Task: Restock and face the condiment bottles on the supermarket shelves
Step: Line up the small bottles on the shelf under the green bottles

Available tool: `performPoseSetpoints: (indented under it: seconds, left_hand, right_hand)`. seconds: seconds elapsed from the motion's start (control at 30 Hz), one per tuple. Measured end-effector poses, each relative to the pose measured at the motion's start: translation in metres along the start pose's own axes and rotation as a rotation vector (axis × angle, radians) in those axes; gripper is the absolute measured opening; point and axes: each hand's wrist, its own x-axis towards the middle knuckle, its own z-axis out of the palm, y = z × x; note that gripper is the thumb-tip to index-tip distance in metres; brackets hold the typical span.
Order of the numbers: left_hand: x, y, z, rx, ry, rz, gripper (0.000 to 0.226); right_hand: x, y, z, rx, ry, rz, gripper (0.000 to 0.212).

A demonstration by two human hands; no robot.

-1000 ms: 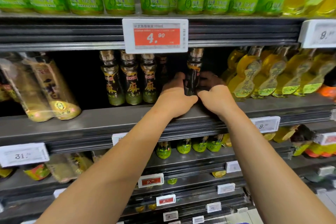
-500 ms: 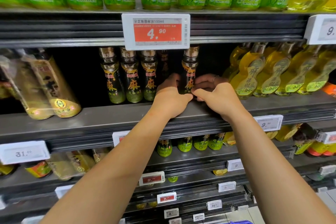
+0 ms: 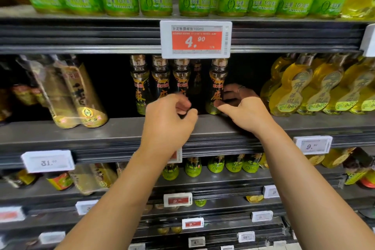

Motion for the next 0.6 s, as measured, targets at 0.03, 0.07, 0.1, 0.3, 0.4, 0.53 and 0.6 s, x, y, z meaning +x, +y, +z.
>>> performPoseSetpoints:
  seconds: [0.03, 0.07, 0.1, 0.3, 0.4, 0.53, 0.6]
  left_hand:
    - [0.0, -0.007, -0.01, -0.002, 0.062, -0.037, 0.009]
    - [0.0, -0.013, -0.02, 0.01, 0.115, -0.076, 0.011]
    - [0.002, -0.02, -0.03, 0.04, 0.159, -0.12, 0.015]
    - [0.021, -0.054, -0.053, 0.228, 0.139, -0.352, 0.053]
    - [0.031, -0.061, -0.05, 0.166, 0.005, -0.354, 0.083]
    - [0.036, -0.066, -0.042, 0.114, -0.018, -0.31, 0.089]
    - [0.038, -0.069, -0.041, 0.092, -0.019, -0.311, 0.083]
  right_hand:
    - [0.002, -0.002, 0.002, -0.007, -0.012, -0.002, 0.033]
    - [0.003, -0.004, 0.004, -0.024, -0.02, -0.005, 0.032]
    - [0.005, -0.007, 0.006, -0.048, -0.022, -0.01, 0.031]
    - [0.013, -0.019, 0.018, -0.106, -0.041, 0.005, 0.04]
    - [0.014, -0.022, 0.024, -0.102, -0.049, 0.026, 0.043]
    - [0.011, -0.024, 0.03, -0.062, -0.083, 0.026, 0.051]
    - [0.009, -0.023, 0.032, -0.064, -0.072, 0.005, 0.051]
